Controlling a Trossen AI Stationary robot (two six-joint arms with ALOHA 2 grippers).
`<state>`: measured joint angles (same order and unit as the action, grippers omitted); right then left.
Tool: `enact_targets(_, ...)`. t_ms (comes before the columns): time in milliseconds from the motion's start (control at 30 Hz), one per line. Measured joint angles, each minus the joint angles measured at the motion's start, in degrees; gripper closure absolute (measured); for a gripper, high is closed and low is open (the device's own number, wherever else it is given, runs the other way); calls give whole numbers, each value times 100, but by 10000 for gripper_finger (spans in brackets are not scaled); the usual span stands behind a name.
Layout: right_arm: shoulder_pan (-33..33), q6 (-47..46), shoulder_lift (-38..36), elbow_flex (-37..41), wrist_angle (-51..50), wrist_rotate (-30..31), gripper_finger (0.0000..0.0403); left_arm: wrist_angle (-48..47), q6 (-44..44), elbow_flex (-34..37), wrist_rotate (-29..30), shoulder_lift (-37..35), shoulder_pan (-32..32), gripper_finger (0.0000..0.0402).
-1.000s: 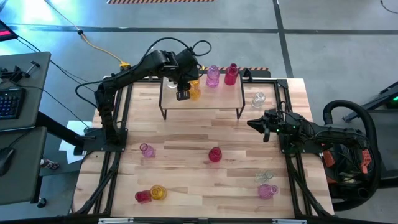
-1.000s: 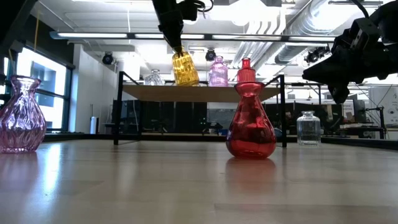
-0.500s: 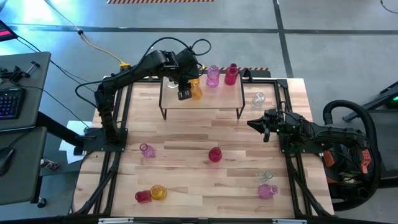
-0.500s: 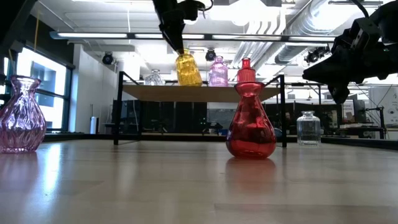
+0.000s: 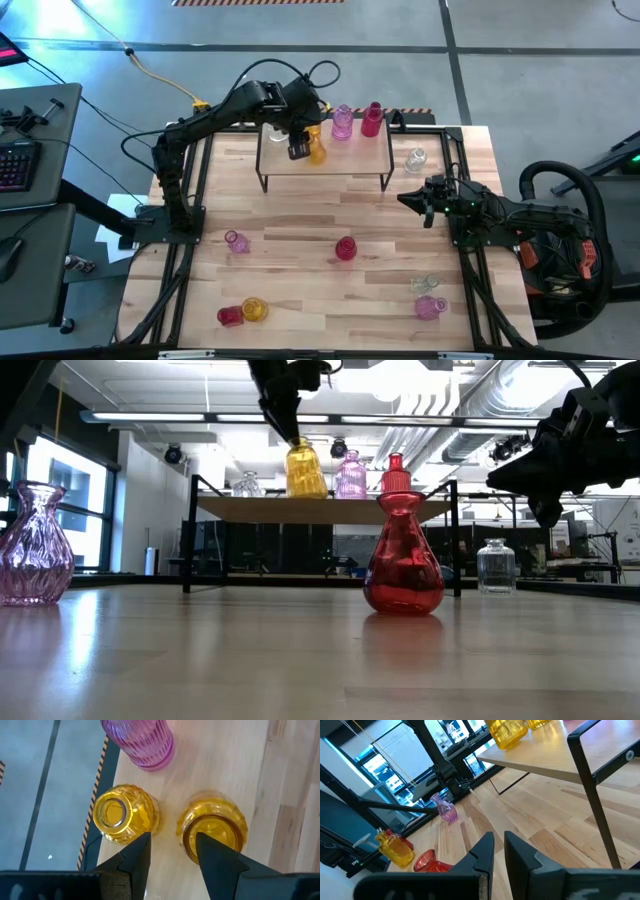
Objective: Sort vases onto shelf
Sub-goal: Put the top yellow vase aligned with the other yellow vase on the shelf
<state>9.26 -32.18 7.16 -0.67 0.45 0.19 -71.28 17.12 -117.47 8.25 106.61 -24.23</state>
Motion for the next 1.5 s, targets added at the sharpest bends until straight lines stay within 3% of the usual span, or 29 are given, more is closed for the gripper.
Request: enact_targets(1500, 2, -10, 1, 0, 0, 3, 375, 237, 280, 1, 354, 0, -13, 261)
